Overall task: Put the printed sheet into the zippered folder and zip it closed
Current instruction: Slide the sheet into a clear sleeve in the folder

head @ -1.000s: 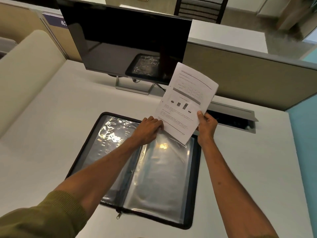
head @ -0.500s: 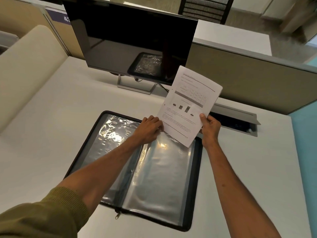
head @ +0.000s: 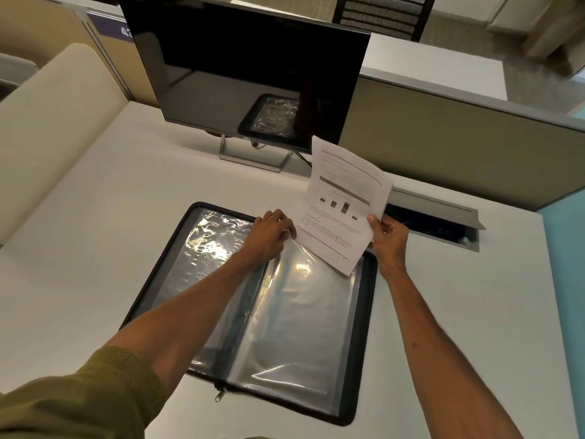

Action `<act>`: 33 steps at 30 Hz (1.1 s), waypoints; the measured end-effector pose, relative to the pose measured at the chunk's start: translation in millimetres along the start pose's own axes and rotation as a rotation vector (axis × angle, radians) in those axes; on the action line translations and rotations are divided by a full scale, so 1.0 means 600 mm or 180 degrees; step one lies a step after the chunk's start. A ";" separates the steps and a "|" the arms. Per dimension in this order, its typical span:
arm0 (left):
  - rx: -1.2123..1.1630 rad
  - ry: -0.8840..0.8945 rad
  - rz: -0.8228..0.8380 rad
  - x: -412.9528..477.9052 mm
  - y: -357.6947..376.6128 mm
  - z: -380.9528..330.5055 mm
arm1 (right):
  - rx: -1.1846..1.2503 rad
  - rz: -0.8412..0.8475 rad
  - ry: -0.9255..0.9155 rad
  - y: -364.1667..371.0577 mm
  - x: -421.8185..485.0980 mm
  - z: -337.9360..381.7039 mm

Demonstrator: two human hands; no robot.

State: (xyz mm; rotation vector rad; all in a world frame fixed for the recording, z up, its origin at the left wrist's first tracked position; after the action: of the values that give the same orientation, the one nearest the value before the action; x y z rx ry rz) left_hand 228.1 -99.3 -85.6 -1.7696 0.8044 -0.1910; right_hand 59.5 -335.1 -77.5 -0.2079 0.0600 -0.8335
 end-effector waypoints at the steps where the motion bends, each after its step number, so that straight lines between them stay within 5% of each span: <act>1: 0.0000 0.0012 0.0057 0.001 0.000 0.001 | 0.0007 0.0037 0.0007 0.001 0.003 0.000; 12: 0.0144 0.0147 0.0049 0.013 -0.011 -0.006 | -0.0127 0.0084 0.0091 -0.008 0.038 0.011; 33: 0.0524 0.0154 0.0035 0.002 0.003 -0.018 | -0.0405 0.1031 0.0174 0.035 0.006 -0.009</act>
State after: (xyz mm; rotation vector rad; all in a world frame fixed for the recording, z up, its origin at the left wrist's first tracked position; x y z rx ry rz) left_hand 222.8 -108.8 -83.8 -1.6105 0.8099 -0.2857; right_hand 76.5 -325.2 -87.0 -0.2865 0.1934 -0.5124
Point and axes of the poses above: each hand's wrist, its own x-axis towards the middle knuckle, its own y-axis out of the palm, z = x × y, the point moved 8 cm from there along x, towards the middle knuckle, and after that the axes turned 14 degrees about -y, right-handed, at the moved point
